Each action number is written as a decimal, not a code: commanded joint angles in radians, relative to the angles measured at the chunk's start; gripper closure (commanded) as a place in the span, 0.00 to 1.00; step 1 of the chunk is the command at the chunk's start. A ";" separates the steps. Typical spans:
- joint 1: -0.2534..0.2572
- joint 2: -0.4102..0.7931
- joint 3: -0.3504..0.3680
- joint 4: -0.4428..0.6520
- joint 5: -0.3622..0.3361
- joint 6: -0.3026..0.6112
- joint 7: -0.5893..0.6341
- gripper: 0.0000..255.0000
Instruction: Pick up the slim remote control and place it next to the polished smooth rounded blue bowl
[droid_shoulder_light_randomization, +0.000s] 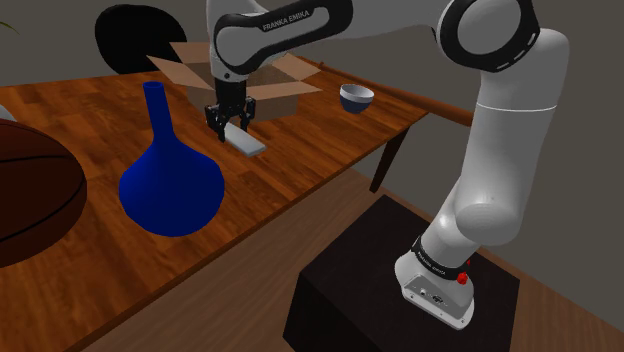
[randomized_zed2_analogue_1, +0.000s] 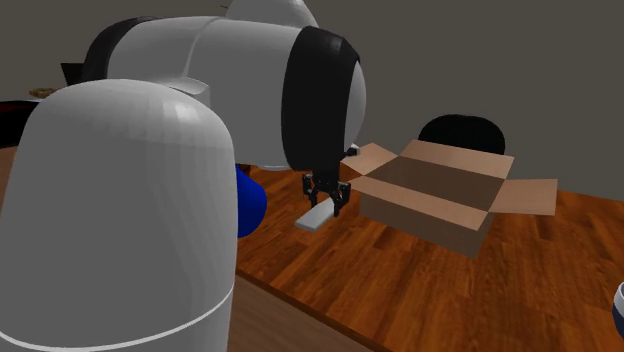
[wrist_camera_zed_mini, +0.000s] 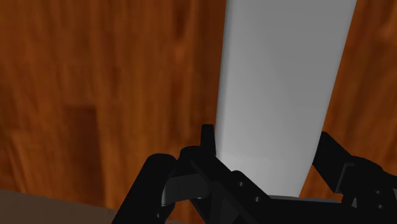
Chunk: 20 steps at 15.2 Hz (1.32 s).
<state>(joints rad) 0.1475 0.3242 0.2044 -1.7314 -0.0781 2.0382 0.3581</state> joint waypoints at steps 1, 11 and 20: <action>0.001 -0.008 0.001 0.017 0.002 -0.025 0.000 1.00; 0.000 -0.040 0.005 0.109 0.011 -0.148 -0.007 1.00; -0.029 -0.094 -0.007 0.120 0.026 -0.211 -0.052 1.00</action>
<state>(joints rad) 0.1307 0.2470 0.2033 -1.5928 -0.0560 1.8244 0.3228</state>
